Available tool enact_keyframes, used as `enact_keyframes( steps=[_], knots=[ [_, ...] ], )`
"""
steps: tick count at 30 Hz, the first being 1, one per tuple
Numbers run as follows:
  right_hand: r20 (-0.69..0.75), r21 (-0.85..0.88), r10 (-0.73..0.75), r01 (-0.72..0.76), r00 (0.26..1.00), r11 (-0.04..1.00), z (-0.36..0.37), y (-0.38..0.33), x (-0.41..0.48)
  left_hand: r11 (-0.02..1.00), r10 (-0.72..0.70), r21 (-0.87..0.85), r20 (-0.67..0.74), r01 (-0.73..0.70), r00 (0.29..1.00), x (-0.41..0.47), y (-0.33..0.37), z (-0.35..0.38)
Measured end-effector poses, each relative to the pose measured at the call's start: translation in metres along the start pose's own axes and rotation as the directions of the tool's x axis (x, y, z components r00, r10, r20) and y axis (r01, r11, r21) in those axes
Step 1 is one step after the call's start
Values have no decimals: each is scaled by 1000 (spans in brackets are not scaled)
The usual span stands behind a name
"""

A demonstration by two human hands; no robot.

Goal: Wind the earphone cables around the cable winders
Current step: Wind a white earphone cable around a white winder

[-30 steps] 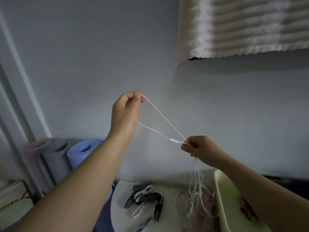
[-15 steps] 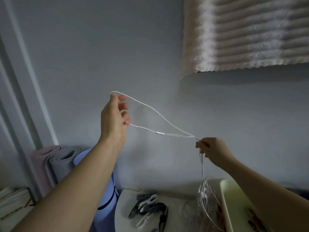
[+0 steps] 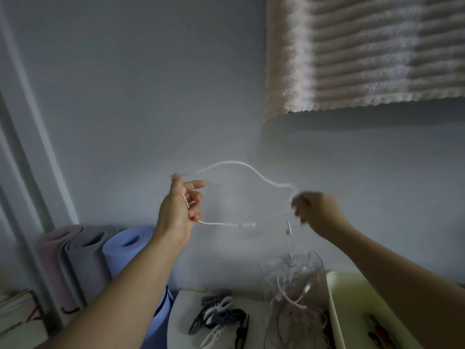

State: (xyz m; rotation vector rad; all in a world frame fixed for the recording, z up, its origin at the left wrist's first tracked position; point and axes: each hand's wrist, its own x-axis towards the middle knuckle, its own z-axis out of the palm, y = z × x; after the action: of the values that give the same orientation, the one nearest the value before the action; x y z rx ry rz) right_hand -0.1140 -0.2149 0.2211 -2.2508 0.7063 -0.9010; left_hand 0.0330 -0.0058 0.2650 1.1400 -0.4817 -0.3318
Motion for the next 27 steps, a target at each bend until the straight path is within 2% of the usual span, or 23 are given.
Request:
enact_keyframes(
  steps=[1, 2, 3, 5, 6, 8, 9, 12, 13, 15, 16, 17, 18, 19, 21, 22, 25, 27],
  knots=[
    [185, -74, 97, -85, 978, 994, 3, 10, -3, 999, -27, 30, 1, 27, 1000, -1, -5, -2],
    [295, -111, 175, -149, 939, 983, 8, 20, -7, 996, -59, 63, 3, 58, 998, -3, -11, -3],
    [313, -113, 210, -184, 926, 977, 12, 27, -11, 991, -94, 98, 1, 94, 996, -5, -17, -5],
    [210, -70, 198, -187, 957, 980, 22, 43, -18, 975, -159, 159, 0, 157, 987, -12, -31, -10],
    [212, -65, 200, -191, 957, 980, 27, 49, -22, 967, -181, 181, 6, 177, 983, -15, -35, -12],
    [376, -98, 257, -238, 890, 966, 38, 58, -32, 954, -221, 211, 7, 214, 975, -20, -45, -16],
    [413, -123, 275, -246, 868, 961, 42, 62, -36, 949, -232, 222, 7, 224, 973, -22, -49, -18],
    [185, -125, 237, -216, 954, 968, 50, 69, -38, 943, -250, 229, 3, 243, 968, -23, -57, -23],
    [192, -114, 234, -215, 953, 970, 51, 70, -39, 942, -253, 227, -1, 246, 968, -23, -58, -25],
    [333, -160, 259, -217, 907, 963, 53, 67, -43, 942, -255, 226, -7, 249, 967, -24, -60, -28],
    [328, -187, 257, -204, 909, 961, 55, 66, -45, 942, -254, 223, -9, 250, 967, -24, -61, -29],
    [239, -186, 225, -182, 945, 965, 57, 66, -44, 944, -253, 215, -11, 249, 967, -24, -61, -29],
    [133, -146, 194, -174, 972, 974, 56, 63, -44, 948, -249, 201, -10, 246, 968, -24, -62, -29],
    [87, -76, 175, -169, 981, 983, 56, 60, -43, 952, -245, 187, -10, 242, 970, -23, -62, -29],
    [167, 8, 154, -157, 974, 988, 56, 50, -40, 957, -237, 166, -16, 236, 971, -22, -62, -29],
    [154, 32, 142, -149, 978, 988, 56, 46, -39, 959, -236, 159, -17, 235, 972, -22, -62, -29],
    [24, 156, 124, -127, 992, 980, 52, 33, -35, 962, -234, 145, -10, 233, 972, -21, -64, -31],
    [-42, 171, 95, -87, 995, 981, 49, 27, -32, 963, -231, 141, -10, 230, 973, -20, -63, -32]
  ],
)
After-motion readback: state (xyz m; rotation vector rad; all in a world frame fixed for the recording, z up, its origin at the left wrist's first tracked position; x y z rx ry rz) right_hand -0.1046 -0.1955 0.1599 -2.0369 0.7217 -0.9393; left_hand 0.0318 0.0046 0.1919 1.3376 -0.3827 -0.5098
